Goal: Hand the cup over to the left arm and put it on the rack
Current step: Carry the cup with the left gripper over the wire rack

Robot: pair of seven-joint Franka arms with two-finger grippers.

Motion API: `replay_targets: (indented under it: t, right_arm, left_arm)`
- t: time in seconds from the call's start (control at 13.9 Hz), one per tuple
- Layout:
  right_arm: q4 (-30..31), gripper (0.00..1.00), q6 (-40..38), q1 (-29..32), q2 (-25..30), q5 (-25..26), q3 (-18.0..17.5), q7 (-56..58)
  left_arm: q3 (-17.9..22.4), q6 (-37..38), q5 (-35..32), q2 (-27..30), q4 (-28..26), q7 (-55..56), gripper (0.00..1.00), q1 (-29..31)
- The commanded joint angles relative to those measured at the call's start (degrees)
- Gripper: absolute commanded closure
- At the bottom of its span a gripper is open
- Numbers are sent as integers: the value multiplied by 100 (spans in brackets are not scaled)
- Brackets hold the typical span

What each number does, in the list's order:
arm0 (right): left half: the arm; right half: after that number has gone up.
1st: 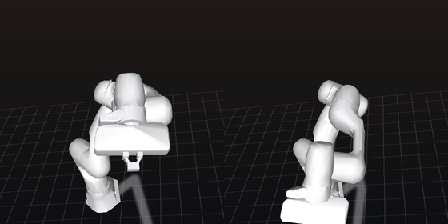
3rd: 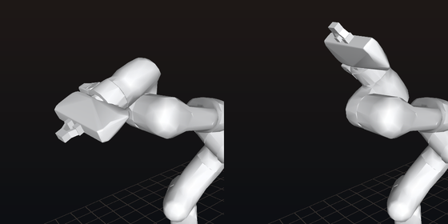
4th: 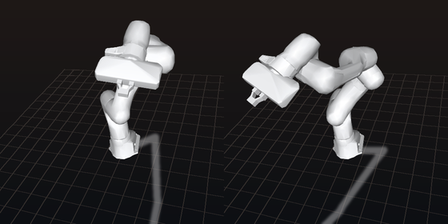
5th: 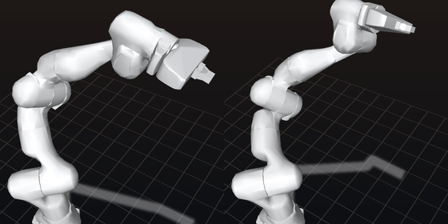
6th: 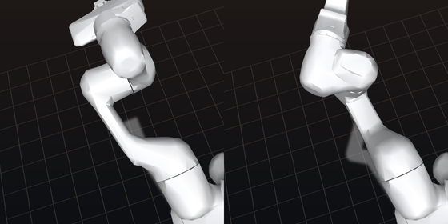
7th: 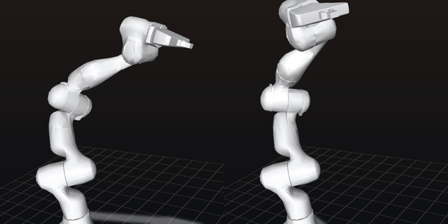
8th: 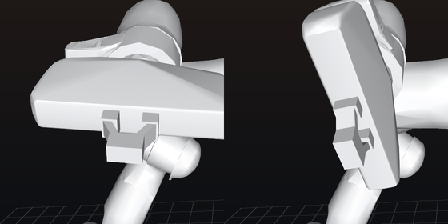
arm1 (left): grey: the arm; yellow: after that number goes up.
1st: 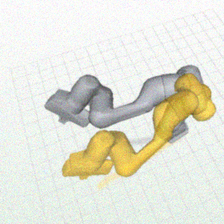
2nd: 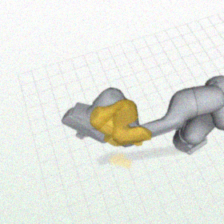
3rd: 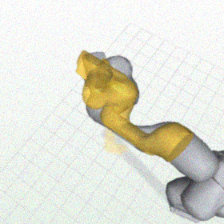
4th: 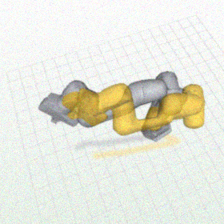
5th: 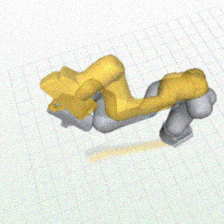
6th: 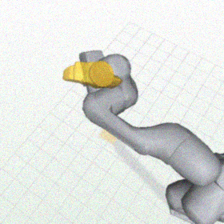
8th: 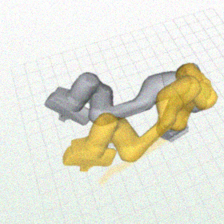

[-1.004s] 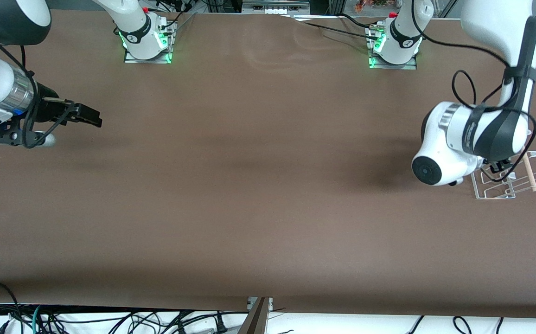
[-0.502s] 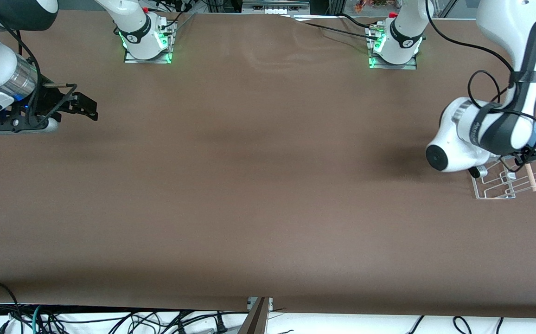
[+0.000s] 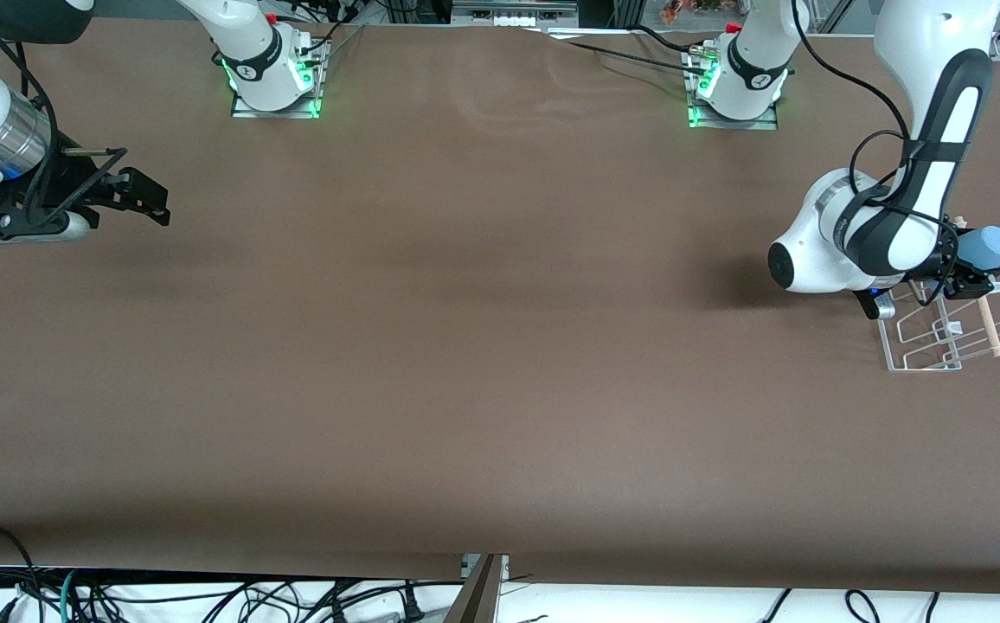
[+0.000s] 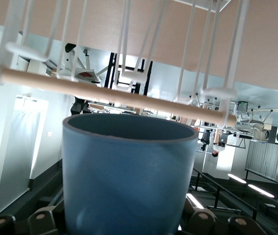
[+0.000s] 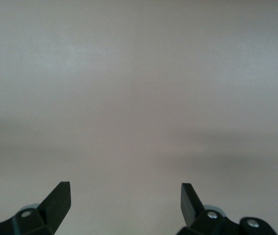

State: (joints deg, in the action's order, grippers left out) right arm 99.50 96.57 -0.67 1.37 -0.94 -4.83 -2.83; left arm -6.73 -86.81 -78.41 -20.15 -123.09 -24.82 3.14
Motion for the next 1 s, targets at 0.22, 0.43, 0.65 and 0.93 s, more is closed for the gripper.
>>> replay_targets:
  t: [0.22,0.43,0.65,0.93]
  right_arm:
    - [-202,1,-191,59,-32,59,-89,116]
    - [-229,1,-191,41,-32,59,-98,116]
    - [-229,1,-182,50,-41,59,-89,116]
    - [-238,1,-191,41,-32,50,-106,124]
  left_arm:
    - [-30,-152,-342,-6,-163,371,100,169]
    - [-13,-458,-429,-103,-163,574,100,309]
    - [-30,-512,-641,-209,-172,802,100,450]
    - [-30,-495,-650,-244,-137,812,0,433]
